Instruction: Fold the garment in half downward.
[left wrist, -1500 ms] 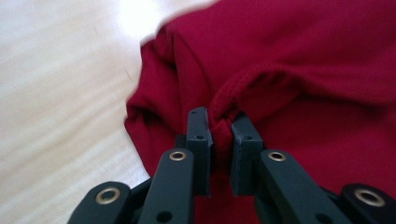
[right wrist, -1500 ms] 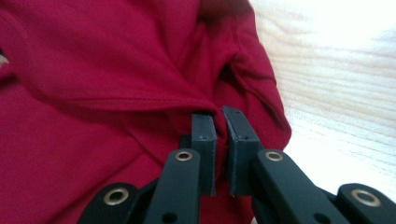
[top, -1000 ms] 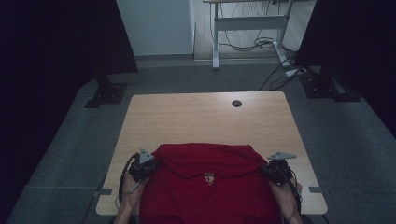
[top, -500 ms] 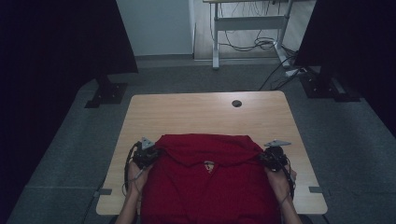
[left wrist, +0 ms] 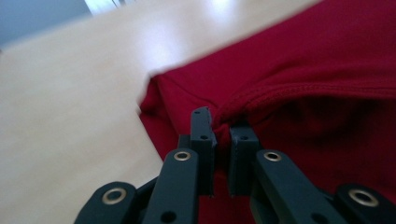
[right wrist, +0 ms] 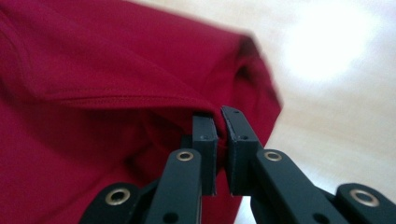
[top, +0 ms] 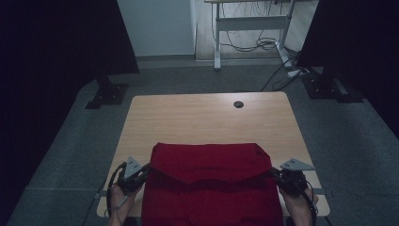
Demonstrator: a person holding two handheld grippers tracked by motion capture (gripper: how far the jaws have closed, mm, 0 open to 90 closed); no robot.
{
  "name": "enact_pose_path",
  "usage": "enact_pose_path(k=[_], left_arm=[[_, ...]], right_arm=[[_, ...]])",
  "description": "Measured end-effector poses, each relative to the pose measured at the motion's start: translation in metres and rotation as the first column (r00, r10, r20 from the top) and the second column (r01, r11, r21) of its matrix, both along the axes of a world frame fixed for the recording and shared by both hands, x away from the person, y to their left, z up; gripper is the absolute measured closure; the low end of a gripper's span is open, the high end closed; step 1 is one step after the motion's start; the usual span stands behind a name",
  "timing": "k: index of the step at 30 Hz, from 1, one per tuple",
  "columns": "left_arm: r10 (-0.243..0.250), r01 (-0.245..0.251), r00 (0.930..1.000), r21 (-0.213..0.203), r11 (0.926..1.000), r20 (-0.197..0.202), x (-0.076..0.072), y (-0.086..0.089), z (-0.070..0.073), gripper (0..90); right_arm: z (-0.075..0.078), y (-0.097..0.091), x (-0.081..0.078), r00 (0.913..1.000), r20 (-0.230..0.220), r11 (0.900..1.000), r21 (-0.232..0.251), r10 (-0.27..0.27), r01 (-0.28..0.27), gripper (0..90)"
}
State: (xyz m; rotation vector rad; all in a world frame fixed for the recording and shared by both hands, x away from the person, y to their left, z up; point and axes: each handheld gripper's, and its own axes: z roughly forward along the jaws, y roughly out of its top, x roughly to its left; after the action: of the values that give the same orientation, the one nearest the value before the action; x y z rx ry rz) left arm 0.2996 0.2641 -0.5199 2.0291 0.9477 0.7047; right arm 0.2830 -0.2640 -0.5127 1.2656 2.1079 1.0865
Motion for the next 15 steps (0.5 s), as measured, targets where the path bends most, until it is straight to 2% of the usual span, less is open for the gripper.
enact_pose_path(k=[1, 4, 5, 6, 7, 10, 11, 12, 15], left_arm=[[-0.005, 0.005, 0.9997, 0.014, 0.9999, -0.024, -0.001, 0.000, -0.007, 83.6], [-0.005, 0.005, 0.9997, 0.014, 0.9999, -0.024, -0.001, 0.000, -0.007, 83.5], [-0.004, 0.008, 0.9972, 0.053, 0.9986, -0.075, 0.000, -0.001, -0.025, 83.5], [-0.004, 0.008, 0.9972, 0.053, 0.9986, -0.075, 0.000, -0.001, -0.025, 83.4], [0.000, 0.006, 0.9962, 0.075, 0.9972, -0.087, 0.004, -0.002, -0.031, 83.4], [0.000, 0.006, 0.9962, 0.075, 0.9972, -0.087, 0.004, -0.002, -0.031, 83.2], [0.005, 0.003, 0.9957, 0.081, 0.9967, -0.092, 0.011, -0.004, -0.033, 83.2], [0.008, 0.001, 0.9962, 0.100, 0.9950, -0.087, 0.017, -0.006, -0.033, 83.0], [0.012, -0.003, 0.9964, 0.109, 0.9940, -0.083, 0.021, -0.008, -0.033, 82.9]], right_arm=[[-0.006, -0.001, -0.001, 0.9999, -0.015, 1.0000, 0.002, 0.003, -0.003, 83.8], [-0.013, -0.001, -0.002, 0.9993, -0.038, 1.0000, 0.007, 0.006, -0.006, 83.8], [-0.013, -0.001, -0.002, 0.9993, -0.038, 1.0000, 0.007, 0.006, -0.006, 83.8], [-0.013, -0.001, -0.002, 0.9993, -0.038, 1.0000, 0.007, 0.006, -0.006, 83.8], [-0.033, 0.000, 0.000, 0.9950, -0.099, 0.9999, 0.004, 0.014, -0.013, 83.7], [-0.040, 0.002, 0.004, 0.9923, -0.123, 0.9999, -0.006, 0.014, -0.015, 83.7], [-0.040, 0.002, 0.004, 0.9923, -0.123, 0.9999, -0.006, 0.014, -0.015, 83.7], [-0.042, 0.003, 0.014, 0.9908, -0.135, 0.9997, -0.019, 0.012, -0.015, 83.7], [-0.042, 0.005, 0.017, 0.9913, -0.131, 0.9994, -0.033, 0.008, -0.012, 83.7]])
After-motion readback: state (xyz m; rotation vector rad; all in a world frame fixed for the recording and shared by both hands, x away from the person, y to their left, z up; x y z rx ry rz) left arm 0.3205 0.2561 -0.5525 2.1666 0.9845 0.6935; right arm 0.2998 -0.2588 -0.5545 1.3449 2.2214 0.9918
